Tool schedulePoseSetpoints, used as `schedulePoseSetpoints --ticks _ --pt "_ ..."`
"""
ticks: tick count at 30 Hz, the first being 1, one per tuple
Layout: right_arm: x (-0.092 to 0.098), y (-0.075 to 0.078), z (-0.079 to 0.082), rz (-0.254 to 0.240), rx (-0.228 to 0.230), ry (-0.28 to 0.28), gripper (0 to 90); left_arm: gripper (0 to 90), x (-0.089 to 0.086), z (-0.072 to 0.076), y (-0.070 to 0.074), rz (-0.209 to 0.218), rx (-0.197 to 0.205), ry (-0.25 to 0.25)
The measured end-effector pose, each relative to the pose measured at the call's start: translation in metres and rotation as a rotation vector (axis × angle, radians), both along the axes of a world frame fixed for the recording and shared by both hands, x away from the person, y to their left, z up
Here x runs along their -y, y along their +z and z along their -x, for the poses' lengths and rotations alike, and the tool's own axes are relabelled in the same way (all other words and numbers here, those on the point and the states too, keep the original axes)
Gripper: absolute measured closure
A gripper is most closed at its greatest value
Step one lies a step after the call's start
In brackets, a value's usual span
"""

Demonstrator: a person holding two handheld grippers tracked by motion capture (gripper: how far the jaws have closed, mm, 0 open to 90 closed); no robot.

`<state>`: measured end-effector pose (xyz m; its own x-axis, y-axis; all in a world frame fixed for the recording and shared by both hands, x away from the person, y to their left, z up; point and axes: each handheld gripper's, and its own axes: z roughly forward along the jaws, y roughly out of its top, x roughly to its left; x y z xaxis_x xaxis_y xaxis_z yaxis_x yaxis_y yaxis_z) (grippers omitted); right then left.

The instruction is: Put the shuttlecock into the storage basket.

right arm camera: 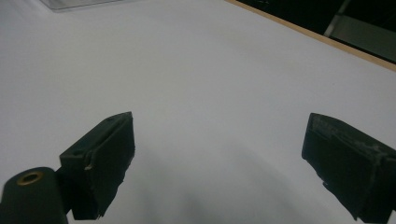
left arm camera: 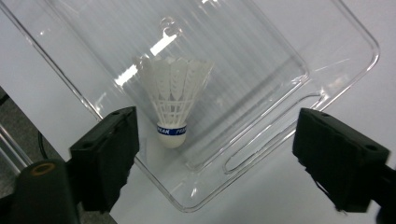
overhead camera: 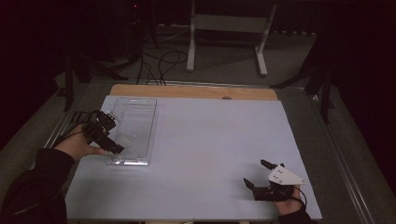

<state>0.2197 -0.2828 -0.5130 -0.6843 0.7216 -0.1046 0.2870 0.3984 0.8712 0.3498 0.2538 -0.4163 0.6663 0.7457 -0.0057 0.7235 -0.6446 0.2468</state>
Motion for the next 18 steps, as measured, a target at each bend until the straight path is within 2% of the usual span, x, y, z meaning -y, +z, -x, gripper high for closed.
schedulePoseSetpoints --ticks 6,9,18 --pt "0.0003 0.0000 0.0001 -0.001 -0.002 -0.003 9.3 10.3 0.0001 -0.0012 0.0052 0.037 -0.004 -0.004" --pt "0.0001 -0.0001 0.0003 0.000 -0.003 -0.002 9.3 1.1 0.0007 -0.0011 0.0065 0.049 -0.005 -0.015" --pt "0.0007 0.0000 0.0002 0.002 0.003 -0.006 9.3 0.4 0.0076 -0.0026 0.0090 0.056 0.002 -0.037"
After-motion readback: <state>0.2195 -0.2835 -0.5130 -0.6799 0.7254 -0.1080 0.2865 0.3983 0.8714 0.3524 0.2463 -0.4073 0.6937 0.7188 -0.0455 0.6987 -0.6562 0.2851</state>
